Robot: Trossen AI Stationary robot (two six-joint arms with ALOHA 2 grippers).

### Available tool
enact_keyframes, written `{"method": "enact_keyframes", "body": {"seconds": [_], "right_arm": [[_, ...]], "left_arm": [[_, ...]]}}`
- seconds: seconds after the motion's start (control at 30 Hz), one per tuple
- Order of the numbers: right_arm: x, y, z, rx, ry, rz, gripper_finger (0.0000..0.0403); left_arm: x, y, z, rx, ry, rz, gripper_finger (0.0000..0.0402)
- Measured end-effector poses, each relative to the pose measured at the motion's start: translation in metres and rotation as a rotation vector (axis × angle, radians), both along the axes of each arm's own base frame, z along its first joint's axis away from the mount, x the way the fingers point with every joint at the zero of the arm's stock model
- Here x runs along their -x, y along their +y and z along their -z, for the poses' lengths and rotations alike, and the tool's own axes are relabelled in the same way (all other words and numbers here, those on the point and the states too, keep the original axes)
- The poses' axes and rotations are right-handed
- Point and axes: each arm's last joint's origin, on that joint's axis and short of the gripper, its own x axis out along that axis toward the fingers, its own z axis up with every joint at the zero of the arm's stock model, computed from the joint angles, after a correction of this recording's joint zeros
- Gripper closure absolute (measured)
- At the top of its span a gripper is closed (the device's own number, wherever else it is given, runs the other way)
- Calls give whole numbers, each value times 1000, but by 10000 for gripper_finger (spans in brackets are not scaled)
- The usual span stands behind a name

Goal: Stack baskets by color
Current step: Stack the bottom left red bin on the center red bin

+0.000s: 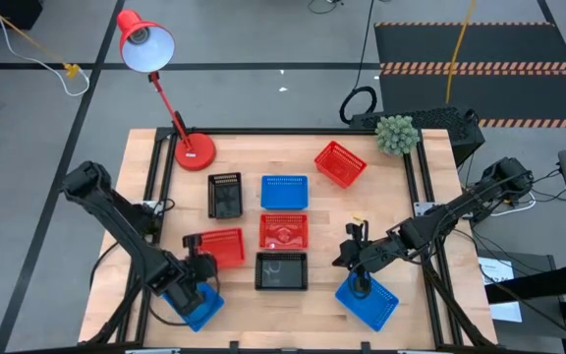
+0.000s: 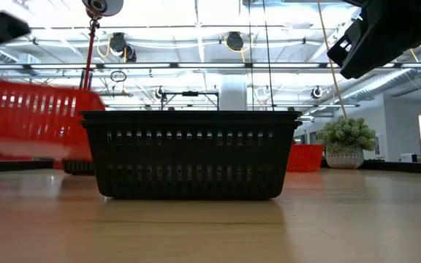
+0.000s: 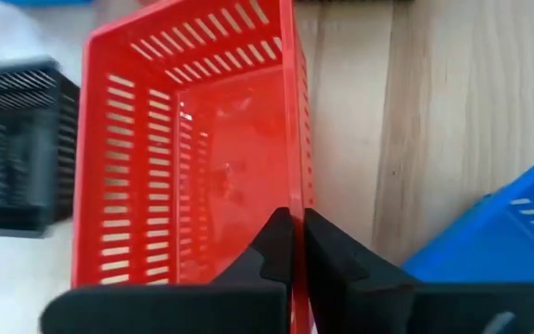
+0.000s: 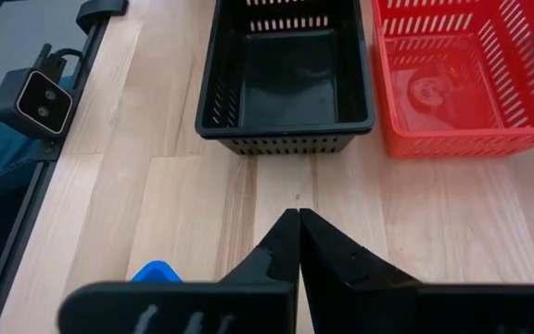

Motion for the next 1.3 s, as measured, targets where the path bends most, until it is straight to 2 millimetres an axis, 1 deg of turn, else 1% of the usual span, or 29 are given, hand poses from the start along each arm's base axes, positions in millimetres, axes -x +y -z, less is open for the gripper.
{"method": "enact_keyframes", "body": {"seconds": [0.13,0.3,0.43,0.53,0.67,0.77,0.87,1.0,1.17,1.3], "right_arm": [[1,1,0,-2,1,-7,401],[1,3,0,1,2,-19,401],[2,2,-1,17,-2,-33,401],[3,-2,-2,30,7,-32,401],[8,-11,-7,44,17,-14,401],[15,-20,-13,54,33,9,401],[22,-29,-20,88,21,63,401],[29,-40,-27,139,-4,140,401],[30,-48,-31,146,-22,195,401],[28,-48,-28,152,-8,199,401]], "left_arm": [[-4,-2,-30,-70,-25,39,394],[-17,-5,-66,-179,-160,135,387],[-32,-1,-87,-256,-232,211,391],[-45,5,-95,-290,-264,255,394],[-61,15,-95,-341,-279,303,389],[-71,26,-95,-368,-277,304,392],[-82,37,-96,-372,-295,280,394],[-93,46,-92,-335,-313,293,389],[-104,57,-73,-303,-348,303,394],[-110,66,-55,-260,-379,288,394]]}}
